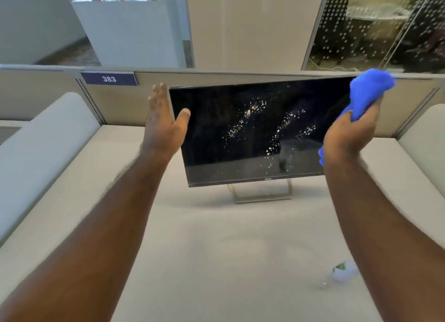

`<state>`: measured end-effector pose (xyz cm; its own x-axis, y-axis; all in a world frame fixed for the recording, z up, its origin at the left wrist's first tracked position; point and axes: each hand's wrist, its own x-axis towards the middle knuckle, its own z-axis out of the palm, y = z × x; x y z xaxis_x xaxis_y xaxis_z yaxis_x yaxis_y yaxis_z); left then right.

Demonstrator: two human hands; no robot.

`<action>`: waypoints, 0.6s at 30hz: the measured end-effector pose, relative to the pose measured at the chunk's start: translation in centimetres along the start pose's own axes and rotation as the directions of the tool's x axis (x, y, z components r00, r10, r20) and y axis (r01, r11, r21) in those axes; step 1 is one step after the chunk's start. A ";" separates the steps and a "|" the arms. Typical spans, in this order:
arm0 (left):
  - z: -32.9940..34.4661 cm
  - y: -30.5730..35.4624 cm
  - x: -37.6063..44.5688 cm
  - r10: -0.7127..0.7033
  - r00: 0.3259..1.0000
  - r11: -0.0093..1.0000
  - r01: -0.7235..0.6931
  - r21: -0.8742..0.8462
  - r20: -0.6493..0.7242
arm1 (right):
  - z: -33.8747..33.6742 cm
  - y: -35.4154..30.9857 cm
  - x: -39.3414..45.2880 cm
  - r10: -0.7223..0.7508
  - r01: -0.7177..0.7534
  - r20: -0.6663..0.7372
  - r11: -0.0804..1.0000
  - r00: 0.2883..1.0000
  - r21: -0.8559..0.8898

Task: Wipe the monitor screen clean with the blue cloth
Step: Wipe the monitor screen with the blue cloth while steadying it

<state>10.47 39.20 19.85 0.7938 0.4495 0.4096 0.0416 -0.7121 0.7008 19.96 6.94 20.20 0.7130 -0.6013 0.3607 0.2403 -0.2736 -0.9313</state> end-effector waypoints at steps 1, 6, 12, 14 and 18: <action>0.1 -0.2 0.3 0.005 1.000 1.000 -0.006 0.008 0.024 | 1.0 0.3 -0.3 -0.032 0.033 0.021 0.998 0.999 -0.046; 0.8 -0.8 0.3 0.012 0.997 1.000 -0.011 -0.022 0.072 | 5.8 1.7 -3.6 -0.123 0.160 0.173 0.963 0.977 -0.216; 0.8 -1.0 0.0 0.026 0.996 0.998 -0.020 -0.067 0.090 | 9.4 1.7 -8.4 -0.248 0.308 0.249 0.920 0.936 -0.241; 0.7 -0.9 -0.2 0.027 0.994 0.996 -0.018 -0.092 0.106 | 10.2 1.2 -10.0 -0.309 0.382 0.294 0.892 0.905 -0.240; 0.6 -0.8 -0.2 0.054 0.994 0.995 -0.046 -0.088 0.090 | 11.4 0.1 -13.8 -0.474 0.612 0.465 0.763 0.748 -0.209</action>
<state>10.61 39.36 18.85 0.8462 0.3601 0.3928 -0.0488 -0.6816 0.7301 17.70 23.78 14.56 0.7256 0.0285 0.6876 0.4825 -0.7335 -0.4787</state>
